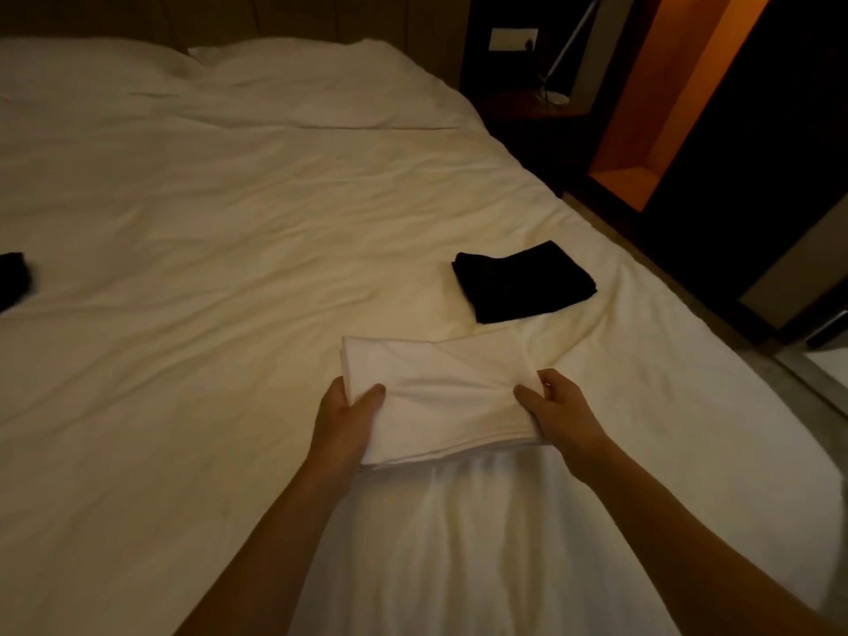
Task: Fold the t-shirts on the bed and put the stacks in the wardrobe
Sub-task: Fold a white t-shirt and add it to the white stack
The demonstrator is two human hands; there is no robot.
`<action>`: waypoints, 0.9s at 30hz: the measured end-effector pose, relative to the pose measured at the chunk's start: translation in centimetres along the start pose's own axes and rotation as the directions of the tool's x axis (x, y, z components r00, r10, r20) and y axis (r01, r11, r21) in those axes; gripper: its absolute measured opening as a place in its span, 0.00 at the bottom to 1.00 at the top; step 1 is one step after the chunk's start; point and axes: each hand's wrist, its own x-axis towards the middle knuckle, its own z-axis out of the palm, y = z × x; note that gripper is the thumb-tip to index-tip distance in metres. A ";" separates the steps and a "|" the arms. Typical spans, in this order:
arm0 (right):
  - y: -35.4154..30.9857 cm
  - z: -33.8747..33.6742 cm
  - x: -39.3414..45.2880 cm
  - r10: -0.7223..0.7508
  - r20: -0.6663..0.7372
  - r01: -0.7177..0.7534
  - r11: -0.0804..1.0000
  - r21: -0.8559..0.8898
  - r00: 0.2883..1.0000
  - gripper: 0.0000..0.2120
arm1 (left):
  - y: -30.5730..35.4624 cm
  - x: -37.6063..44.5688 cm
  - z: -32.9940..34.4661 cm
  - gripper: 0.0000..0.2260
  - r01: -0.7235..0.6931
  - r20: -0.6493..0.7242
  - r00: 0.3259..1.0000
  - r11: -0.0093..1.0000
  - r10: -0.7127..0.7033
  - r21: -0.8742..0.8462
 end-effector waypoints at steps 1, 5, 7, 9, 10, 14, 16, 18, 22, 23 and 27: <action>-0.2 -1.1 0.3 0.013 -0.010 -0.013 1.000 -0.007 1.000 0.08 | 0.4 -0.3 1.2 0.14 0.026 0.004 1.000 1.000 -0.026 -0.013; -0.2 -6.5 2.0 0.073 -0.070 -0.077 0.995 -0.064 0.995 0.08 | 1.8 -1.5 7.1 0.12 0.124 0.064 0.991 0.991 -0.121 -0.057; -0.2 -9.5 3.5 0.092 -0.108 -0.103 0.990 -0.098 0.990 0.08 | 2.3 -1.7 10.6 0.11 0.156 0.092 0.984 0.987 -0.152 -0.038; 0.2 -12.3 5.2 0.105 -0.137 -0.124 0.982 -0.145 0.985 0.09 | 2.5 -1.8 14.0 0.11 0.192 0.106 0.976 0.981 -0.190 -0.012; 0.5 -13.7 6.2 0.106 -0.142 -0.130 0.977 -0.168 0.984 0.09 | 2.6 -1.7 15.6 0.11 0.210 0.110 0.972 0.978 -0.208 -0.009; 2.0 -18.1 10.6 0.146 -0.173 -0.180 0.963 -0.201 0.974 0.12 | 2.8 -0.9 21.9 0.09 0.307 0.114 0.945 0.952 -0.307 0.019; 3.0 -19.8 12.6 0.164 -0.187 -0.203 0.956 -0.214 0.969 0.13 | 2.5 -0.2 24.9 0.13 0.338 0.112 0.933 0.939 -0.342 0.059; 4.1 -21.3 14.4 0.186 -0.203 -0.230 0.947 -0.224 0.962 0.14 | 2.1 0.7 27.5 0.16 0.344 0.114 0.928 0.933 -0.355 0.105; 6.1 -23.8 17.0 0.198 -0.261 -0.265 0.930 -0.253 0.945 0.20 | 1.6 2.0 31.7 0.15 0.340 0.159 0.919 0.929 -0.362 0.145; 6.5 -24.4 17.4 0.203 -0.277 -0.276 0.926 -0.257 0.939 0.20 | 1.4 2.1 32.5 0.15 0.340 0.175 0.914 0.926 -0.367 0.166; 7.8 -25.7 18.4 0.269 -0.299 -0.358 0.883 -0.304 0.916 0.20 | 0.7 2.7 34.4 0.15 0.300 0.195 0.893 0.861 -0.404 0.410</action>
